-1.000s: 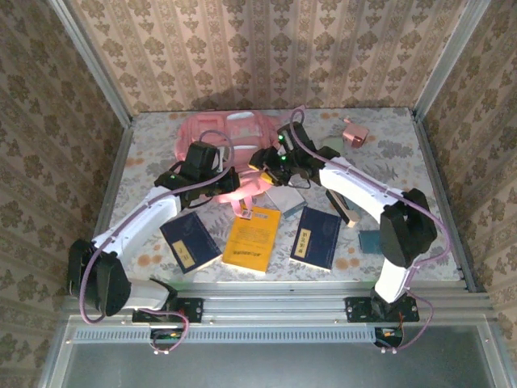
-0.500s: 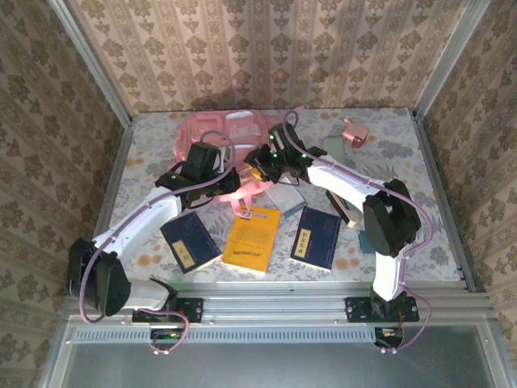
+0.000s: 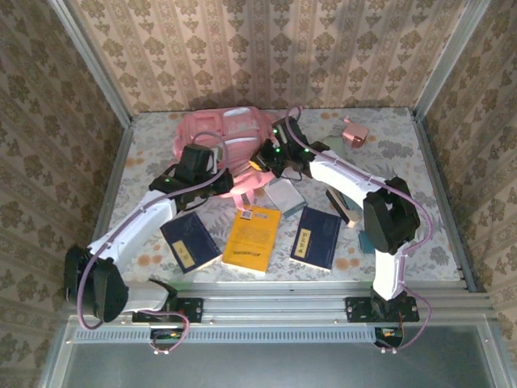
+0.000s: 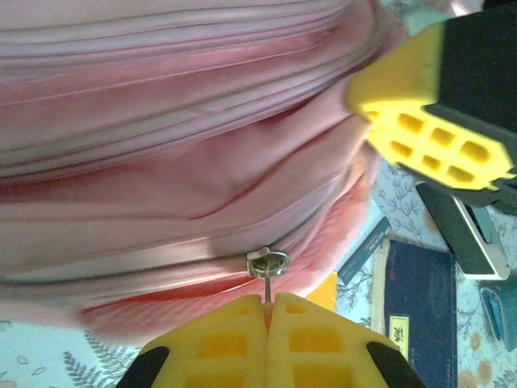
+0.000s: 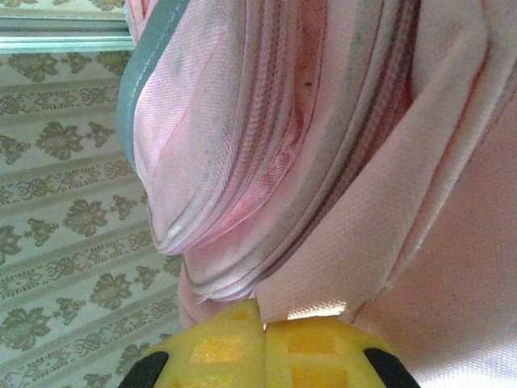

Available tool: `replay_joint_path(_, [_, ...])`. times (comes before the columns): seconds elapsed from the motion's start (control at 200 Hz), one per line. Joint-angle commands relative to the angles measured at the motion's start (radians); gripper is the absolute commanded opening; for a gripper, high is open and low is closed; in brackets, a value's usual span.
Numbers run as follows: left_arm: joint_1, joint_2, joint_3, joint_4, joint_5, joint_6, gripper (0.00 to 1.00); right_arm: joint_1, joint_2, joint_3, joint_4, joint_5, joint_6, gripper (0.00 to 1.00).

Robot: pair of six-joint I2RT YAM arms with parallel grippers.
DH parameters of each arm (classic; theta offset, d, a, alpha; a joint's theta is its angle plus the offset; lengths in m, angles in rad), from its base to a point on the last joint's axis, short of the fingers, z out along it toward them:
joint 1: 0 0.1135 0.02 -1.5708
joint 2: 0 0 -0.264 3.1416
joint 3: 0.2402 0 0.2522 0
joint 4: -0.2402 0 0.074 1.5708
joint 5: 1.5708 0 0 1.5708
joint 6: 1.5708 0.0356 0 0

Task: Pack the student bag

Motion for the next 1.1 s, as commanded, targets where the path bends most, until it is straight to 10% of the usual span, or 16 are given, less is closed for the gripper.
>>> replay_joint_path(0.0, [0.026,-0.064,-0.033,-0.039,-0.015,0.016,0.0,-0.049,-0.03,0.054,-0.051,0.016,-0.074,0.0])
replay_joint_path(0.505, [0.267,-0.07,-0.122,-0.094,-0.029,0.023,0.0,-0.12,-0.037,0.218,-0.273,0.024,-0.267,0.0])
replay_joint_path(0.615, [0.258,-0.052,-0.092,-0.068,0.032,0.015,0.0,-0.117,-0.023,0.252,-0.317,0.01,-0.285,0.48])
replay_joint_path(0.705, [0.224,-0.058,-0.065,-0.027,0.063,-0.003,0.0,-0.108,-0.041,0.246,-0.338,0.026,-0.293,0.67])
replay_joint_path(1.095, [0.083,-0.041,0.082,-0.014,0.049,-0.053,0.0,-0.009,-0.263,-0.042,-0.207,0.009,-0.111,0.71])
